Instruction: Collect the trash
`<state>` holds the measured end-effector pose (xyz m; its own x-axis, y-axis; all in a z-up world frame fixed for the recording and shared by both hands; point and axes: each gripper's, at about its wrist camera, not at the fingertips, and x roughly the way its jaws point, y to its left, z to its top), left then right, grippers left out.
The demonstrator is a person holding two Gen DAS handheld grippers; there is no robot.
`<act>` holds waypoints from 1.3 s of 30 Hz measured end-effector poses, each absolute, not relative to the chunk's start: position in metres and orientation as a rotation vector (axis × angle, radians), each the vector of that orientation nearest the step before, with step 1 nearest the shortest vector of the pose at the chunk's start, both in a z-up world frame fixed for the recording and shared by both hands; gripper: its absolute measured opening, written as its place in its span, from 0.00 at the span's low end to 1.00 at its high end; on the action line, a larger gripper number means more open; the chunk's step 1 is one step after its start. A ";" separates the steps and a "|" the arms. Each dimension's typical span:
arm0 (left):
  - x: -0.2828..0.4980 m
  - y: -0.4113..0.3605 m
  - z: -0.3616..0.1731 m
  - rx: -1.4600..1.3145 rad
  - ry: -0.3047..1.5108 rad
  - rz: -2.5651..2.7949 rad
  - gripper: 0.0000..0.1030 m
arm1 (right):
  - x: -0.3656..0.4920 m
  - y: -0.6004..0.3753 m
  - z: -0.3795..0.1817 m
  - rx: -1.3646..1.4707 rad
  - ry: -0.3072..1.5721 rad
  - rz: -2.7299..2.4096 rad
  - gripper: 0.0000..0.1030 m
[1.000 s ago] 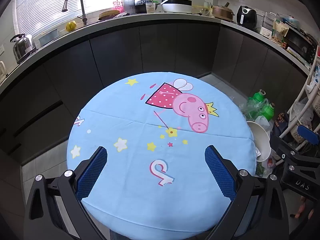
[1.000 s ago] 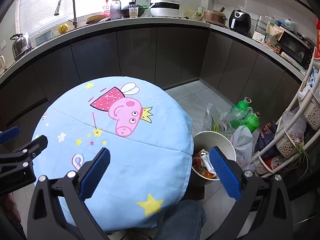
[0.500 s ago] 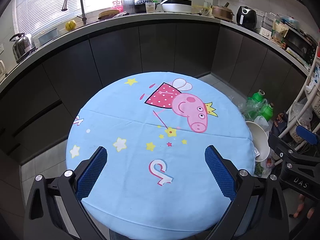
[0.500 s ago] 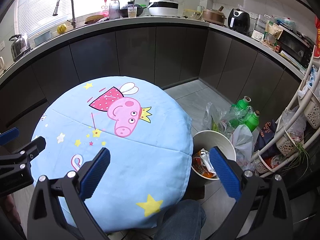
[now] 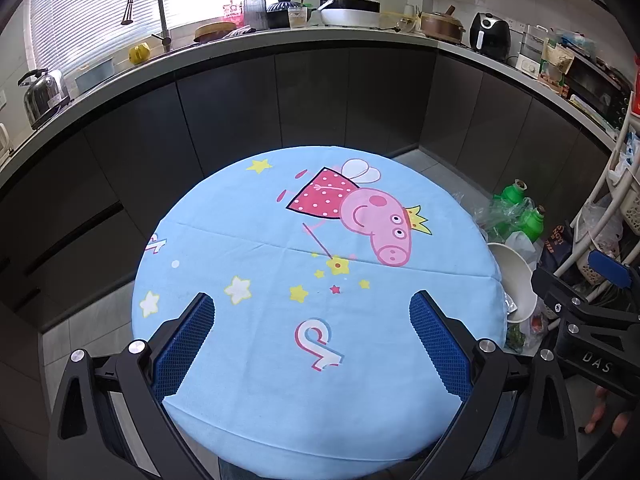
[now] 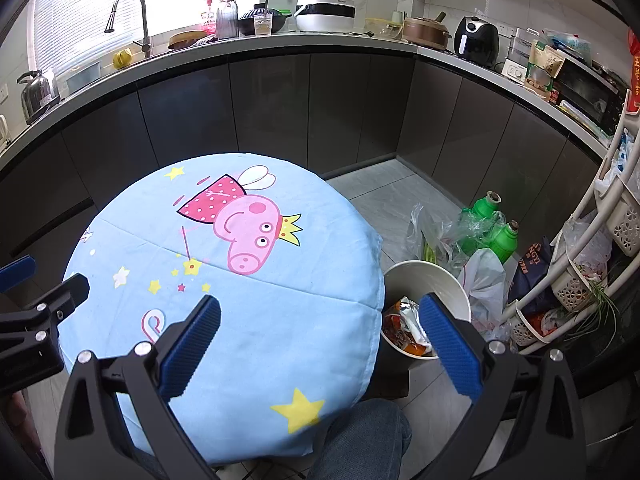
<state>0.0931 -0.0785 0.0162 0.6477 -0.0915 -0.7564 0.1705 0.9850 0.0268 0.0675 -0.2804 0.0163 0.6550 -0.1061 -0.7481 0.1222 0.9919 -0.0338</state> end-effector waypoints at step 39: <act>0.092 -0.080 0.019 0.099 0.852 -0.152 0.92 | 0.068 -0.281 0.017 0.020 0.849 -0.128 0.97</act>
<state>0.0923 -0.0795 0.0193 0.6490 -0.0935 -0.7550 0.1729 0.9846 0.0267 0.0677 -0.2812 0.0172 0.6537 -0.1050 -0.7494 0.1211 0.9921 -0.0334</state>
